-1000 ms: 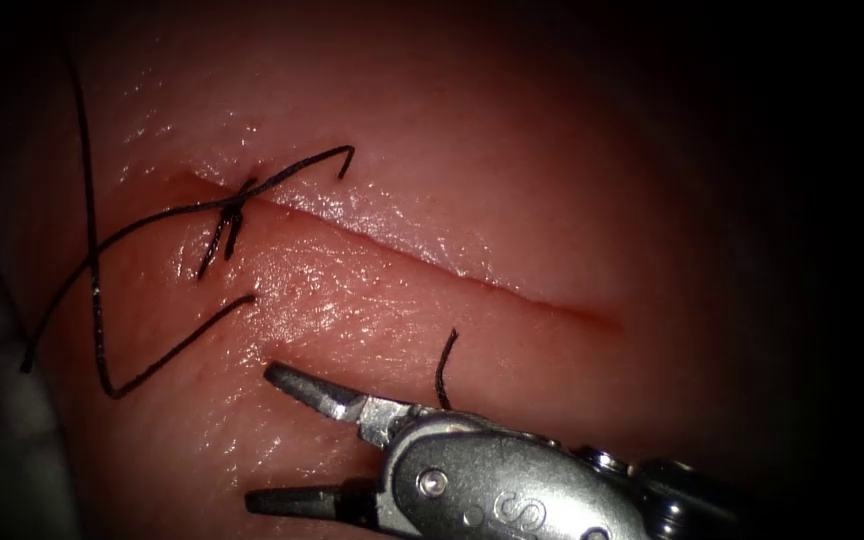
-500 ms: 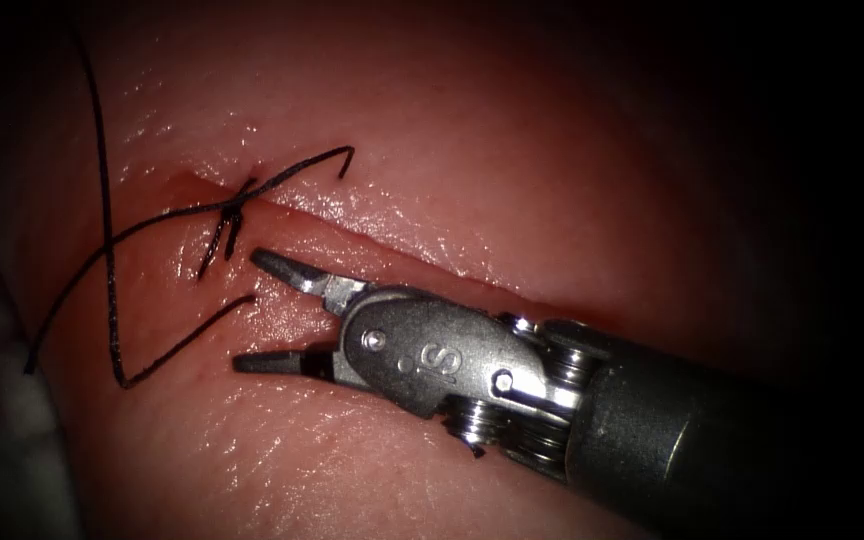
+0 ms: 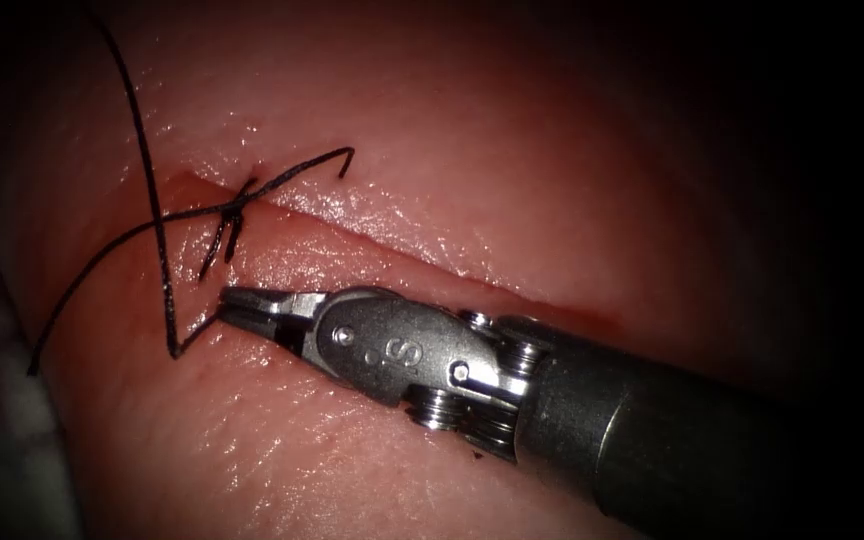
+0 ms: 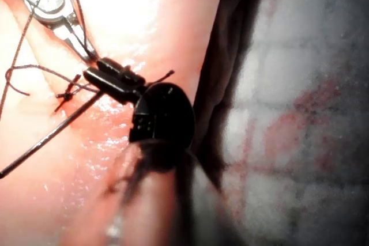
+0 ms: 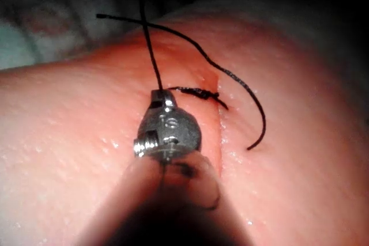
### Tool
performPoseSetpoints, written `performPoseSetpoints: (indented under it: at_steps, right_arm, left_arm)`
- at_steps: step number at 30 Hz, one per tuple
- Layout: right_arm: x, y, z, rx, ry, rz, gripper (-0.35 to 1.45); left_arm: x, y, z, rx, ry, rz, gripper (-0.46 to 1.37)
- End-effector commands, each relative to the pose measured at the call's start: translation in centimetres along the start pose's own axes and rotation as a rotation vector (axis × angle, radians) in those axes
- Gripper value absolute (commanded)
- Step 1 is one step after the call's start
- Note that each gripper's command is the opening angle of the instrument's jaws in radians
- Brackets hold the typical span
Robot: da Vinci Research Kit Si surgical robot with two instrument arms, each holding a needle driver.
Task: Wound Closure
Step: Use the right gripper to pull the suture through the cut until a short tail remains on top
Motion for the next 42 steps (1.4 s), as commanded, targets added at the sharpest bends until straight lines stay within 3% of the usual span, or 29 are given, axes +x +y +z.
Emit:
performPoseSetpoints:
  at_steps: [1,15,30,42]
  right_arm:
    - [0.02,-0.04,-0.05,0.002,0.003,0.001,-0.35]
    - [0.23,-0.56,-0.47,0.037,0.016,-0.009,-0.35]
    - [0.7,-1.35,-0.54,0.113,0.031,-0.017,-0.35]
    - [0.98,-1.66,-0.58,0.126,0.04,-0.012,-0.35]
  left_arm:
    - [0.0,0.01,0.0,-0.009,-0.001,0.001,-0.35]
    - [-0.08,0.09,0.07,-0.029,-0.012,-0.004,-0.35]
    - [-0.21,0.19,0.12,-0.067,-0.032,-0.032,-0.35]
    - [-0.24,0.26,0.15,-0.083,-0.043,-0.036,-0.35]
